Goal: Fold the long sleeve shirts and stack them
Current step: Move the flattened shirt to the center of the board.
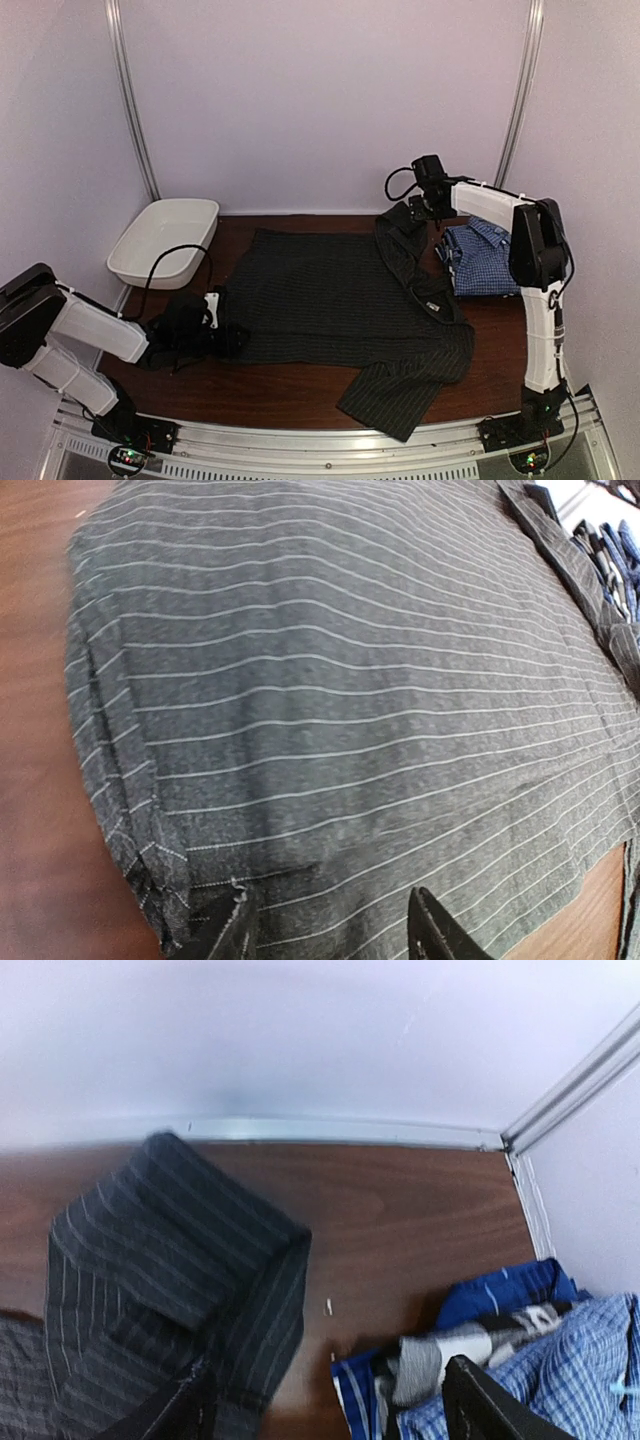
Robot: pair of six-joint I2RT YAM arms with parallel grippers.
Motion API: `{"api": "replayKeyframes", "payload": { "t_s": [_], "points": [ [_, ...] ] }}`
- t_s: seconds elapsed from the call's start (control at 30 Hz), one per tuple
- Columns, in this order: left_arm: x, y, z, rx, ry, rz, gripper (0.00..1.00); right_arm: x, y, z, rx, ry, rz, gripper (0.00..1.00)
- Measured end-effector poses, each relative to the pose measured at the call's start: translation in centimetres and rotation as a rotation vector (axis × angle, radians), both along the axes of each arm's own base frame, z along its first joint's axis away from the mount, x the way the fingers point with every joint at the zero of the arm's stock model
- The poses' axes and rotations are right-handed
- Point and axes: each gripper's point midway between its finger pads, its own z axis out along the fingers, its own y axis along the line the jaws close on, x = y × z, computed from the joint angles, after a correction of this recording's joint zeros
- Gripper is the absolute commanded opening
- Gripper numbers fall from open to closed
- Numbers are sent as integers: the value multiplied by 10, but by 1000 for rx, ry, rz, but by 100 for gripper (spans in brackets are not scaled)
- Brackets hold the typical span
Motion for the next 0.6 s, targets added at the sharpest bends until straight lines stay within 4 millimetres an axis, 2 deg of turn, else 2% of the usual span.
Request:
{"api": "replayKeyframes", "payload": {
  "t_s": [0.1, 0.2, 0.33, 0.4, 0.5, 0.6],
  "points": [
    [-8, 9, 2, -17, 18, 37, 53, -38, 8, -6, 8, 31, 39, 80],
    [-16, 20, 4, -41, 28, 80, 57, -81, 26, -11, 29, 58, 112, 80],
    [-27, 38, 8, -47, 36, 140, 68, -131, 70, -26, 52, 90, 251, 80],
    [-30, 46, 12, -29, 30, 161, 75, -148, 92, -36, 44, 112, 311, 79],
    [-29, 52, 25, -21, -10, 171, 80, -170, 123, -53, 23, 153, 397, 77],
    [-20, 50, 44, -18, -66, 170, 82, -179, 141, -62, 6, 171, 452, 74]
  ]
}}
